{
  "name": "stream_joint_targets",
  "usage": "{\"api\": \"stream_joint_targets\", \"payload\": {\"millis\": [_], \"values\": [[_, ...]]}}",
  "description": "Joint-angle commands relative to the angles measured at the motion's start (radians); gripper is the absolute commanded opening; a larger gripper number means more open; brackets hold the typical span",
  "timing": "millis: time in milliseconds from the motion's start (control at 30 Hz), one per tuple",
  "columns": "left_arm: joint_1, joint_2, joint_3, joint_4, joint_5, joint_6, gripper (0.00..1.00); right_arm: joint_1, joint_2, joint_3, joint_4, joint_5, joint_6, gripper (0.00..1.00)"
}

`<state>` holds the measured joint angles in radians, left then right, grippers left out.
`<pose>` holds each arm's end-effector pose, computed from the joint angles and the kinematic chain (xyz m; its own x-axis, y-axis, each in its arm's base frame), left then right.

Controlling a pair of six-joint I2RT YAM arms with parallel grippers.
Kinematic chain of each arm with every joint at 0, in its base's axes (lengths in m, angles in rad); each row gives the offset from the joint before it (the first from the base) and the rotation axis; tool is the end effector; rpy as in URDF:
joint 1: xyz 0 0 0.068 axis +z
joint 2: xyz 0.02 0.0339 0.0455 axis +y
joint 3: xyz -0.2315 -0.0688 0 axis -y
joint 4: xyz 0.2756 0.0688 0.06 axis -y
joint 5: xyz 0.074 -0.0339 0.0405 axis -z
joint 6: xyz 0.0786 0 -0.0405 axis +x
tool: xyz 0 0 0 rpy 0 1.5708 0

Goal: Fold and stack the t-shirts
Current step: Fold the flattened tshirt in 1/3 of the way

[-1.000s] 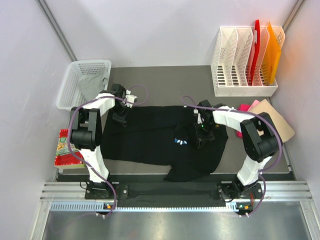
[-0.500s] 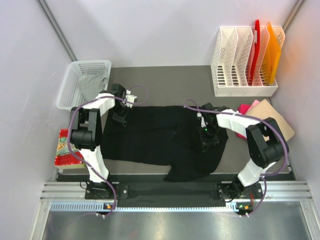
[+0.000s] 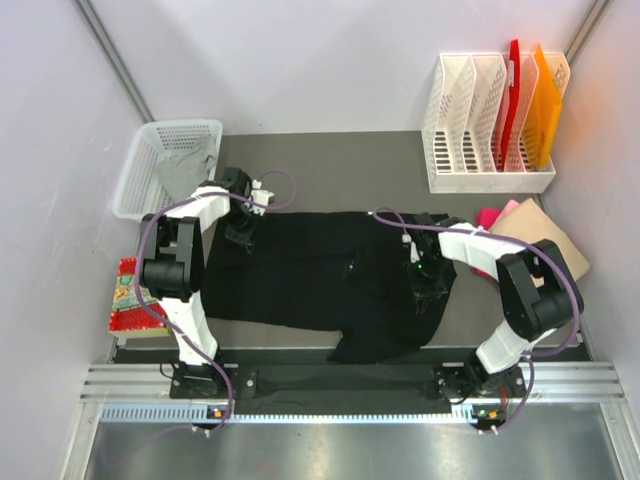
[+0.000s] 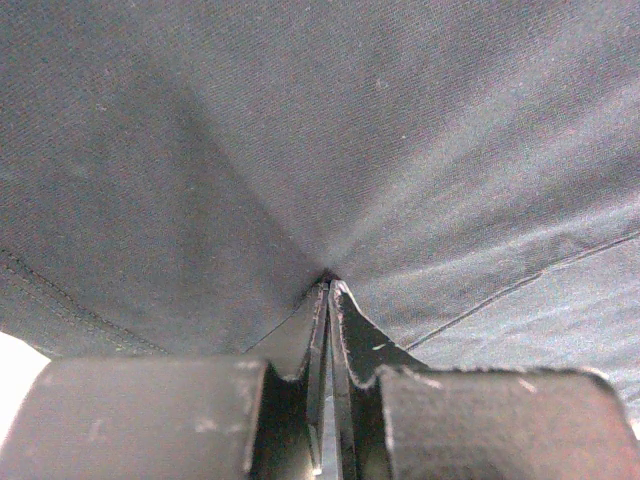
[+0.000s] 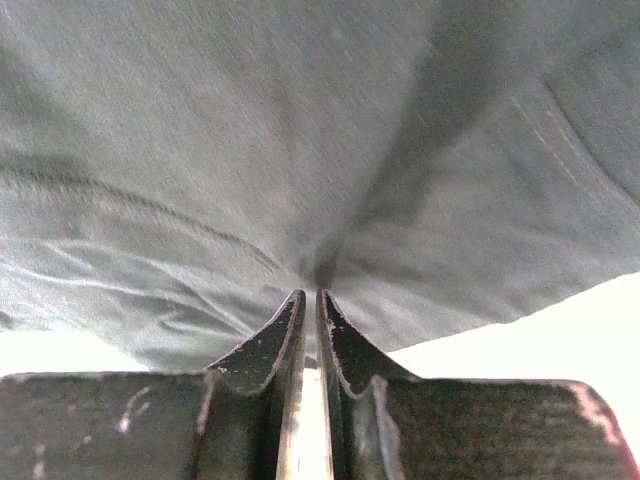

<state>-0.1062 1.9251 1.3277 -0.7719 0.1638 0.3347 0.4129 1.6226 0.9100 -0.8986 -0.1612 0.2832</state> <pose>0.3887 -0.0543 0.0767 -0.8752 0.4192 -0.2415 0.4495 0.8892 -0.0852 0.2456 0.1214 0.0584 -0.9878 -0.1316 0.0836 -0.1188 0.9826 0.1427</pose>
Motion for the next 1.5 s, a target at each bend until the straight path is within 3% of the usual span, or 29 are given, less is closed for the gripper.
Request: {"api": "stream_joint_targets", "payload": {"millis": [0, 100, 233, 333, 400, 600, 1200, 1467], "values": [[0.01, -0.009, -0.002, -0.018, -0.003, 0.001, 0.08, -0.025, -0.085, 0.033, -0.066, 0.031, 0.01, 0.08], [0.01, -0.005, -0.004, -0.017, 0.002, 0.0, 0.08, -0.037, -0.113, 0.046, -0.077, 0.035, 0.017, 0.07], [0.01, 0.006, -0.002, -0.017, 0.016, -0.008, 0.08, -0.037, -0.084, 0.066, -0.056, 0.0, 0.02, 0.35], [0.01, 0.003, -0.001, -0.015, 0.016, -0.008, 0.08, -0.039, -0.063, 0.078, -0.037, -0.02, 0.028, 0.46], [0.01, 0.0, -0.002, -0.018, 0.016, -0.005, 0.08, -0.037, -0.055, 0.081, -0.025, -0.035, 0.034, 0.47], [0.01, 0.0, -0.007, -0.015, 0.008, -0.003, 0.08, -0.034, -0.023, 0.081, 0.0, -0.058, 0.04, 0.45], [0.01, 0.009, -0.002, -0.015, 0.014, -0.006, 0.08, 0.007, 0.06, 0.084, 0.067, -0.097, 0.066, 0.27], [0.01, 0.012, -0.001, -0.012, 0.008, 0.001, 0.08, 0.009, 0.022, 0.049, 0.047, -0.08, 0.082, 0.1]]}}
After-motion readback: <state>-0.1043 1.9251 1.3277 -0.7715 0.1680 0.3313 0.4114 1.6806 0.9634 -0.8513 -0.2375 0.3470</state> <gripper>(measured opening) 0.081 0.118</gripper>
